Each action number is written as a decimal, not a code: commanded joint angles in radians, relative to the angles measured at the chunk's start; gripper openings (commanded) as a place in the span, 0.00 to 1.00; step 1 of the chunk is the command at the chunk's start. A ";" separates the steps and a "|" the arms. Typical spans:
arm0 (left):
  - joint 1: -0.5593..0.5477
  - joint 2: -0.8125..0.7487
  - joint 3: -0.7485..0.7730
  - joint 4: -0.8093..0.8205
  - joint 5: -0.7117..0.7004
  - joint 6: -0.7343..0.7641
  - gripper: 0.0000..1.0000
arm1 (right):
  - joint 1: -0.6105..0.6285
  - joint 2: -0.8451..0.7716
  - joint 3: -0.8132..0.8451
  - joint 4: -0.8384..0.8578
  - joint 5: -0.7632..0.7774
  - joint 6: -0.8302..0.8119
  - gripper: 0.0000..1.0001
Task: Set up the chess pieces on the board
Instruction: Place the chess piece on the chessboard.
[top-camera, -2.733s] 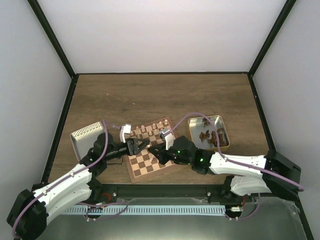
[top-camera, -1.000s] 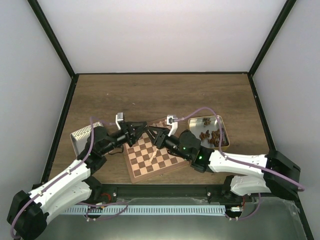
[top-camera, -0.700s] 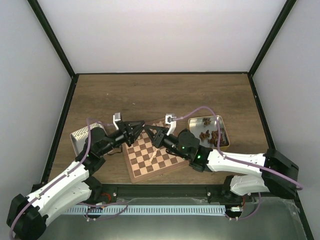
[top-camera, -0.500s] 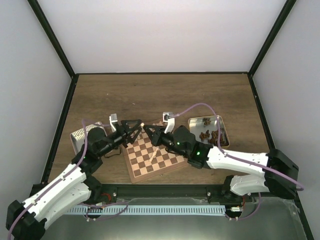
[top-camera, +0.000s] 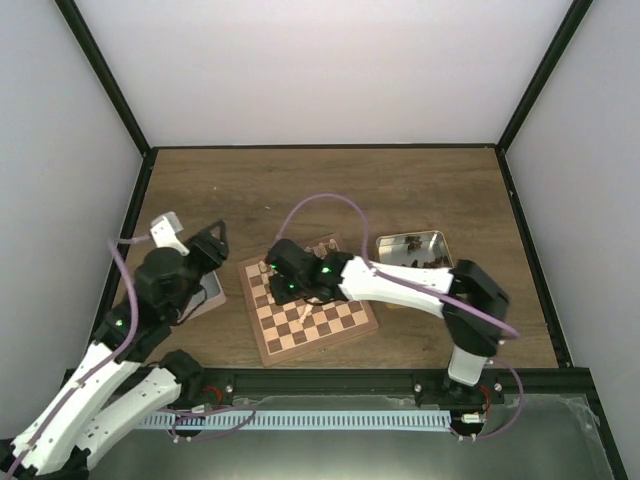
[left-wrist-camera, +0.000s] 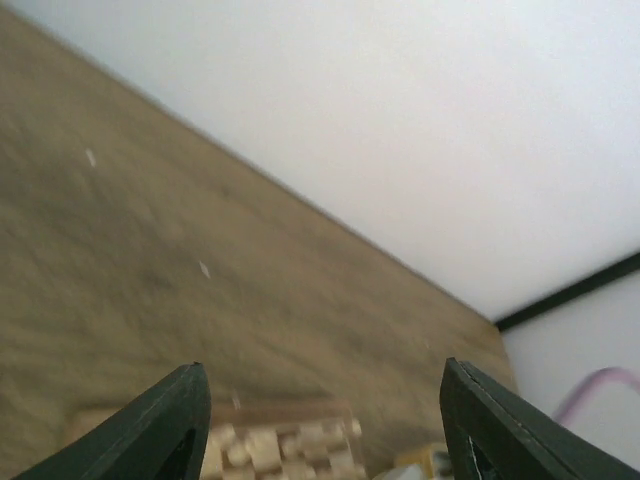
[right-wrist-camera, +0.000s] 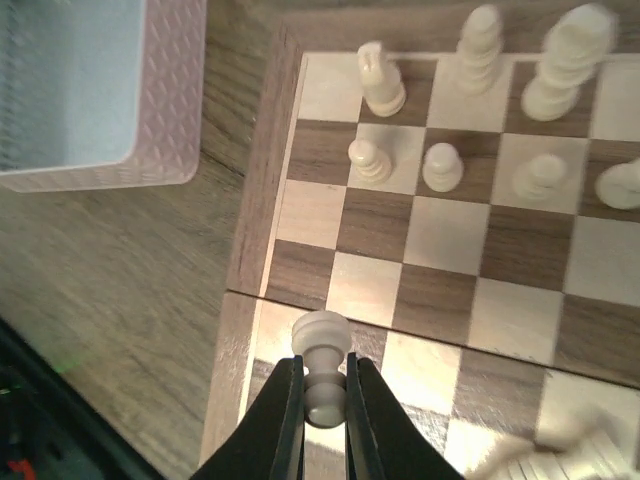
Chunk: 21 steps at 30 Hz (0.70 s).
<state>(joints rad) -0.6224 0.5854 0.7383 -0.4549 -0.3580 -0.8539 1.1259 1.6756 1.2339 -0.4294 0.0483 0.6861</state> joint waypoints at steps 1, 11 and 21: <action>0.001 -0.039 0.132 -0.133 -0.256 0.244 0.65 | 0.012 0.157 0.200 -0.250 -0.020 -0.099 0.01; 0.001 -0.124 0.106 -0.145 -0.402 0.306 0.65 | 0.013 0.498 0.662 -0.464 -0.017 -0.118 0.01; 0.001 -0.228 0.044 -0.140 -0.496 0.277 0.64 | 0.013 0.607 0.811 -0.523 0.018 -0.109 0.04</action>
<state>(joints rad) -0.6224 0.3969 0.7982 -0.5949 -0.7883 -0.5758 1.1339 2.2498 1.9724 -0.8928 0.0387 0.5808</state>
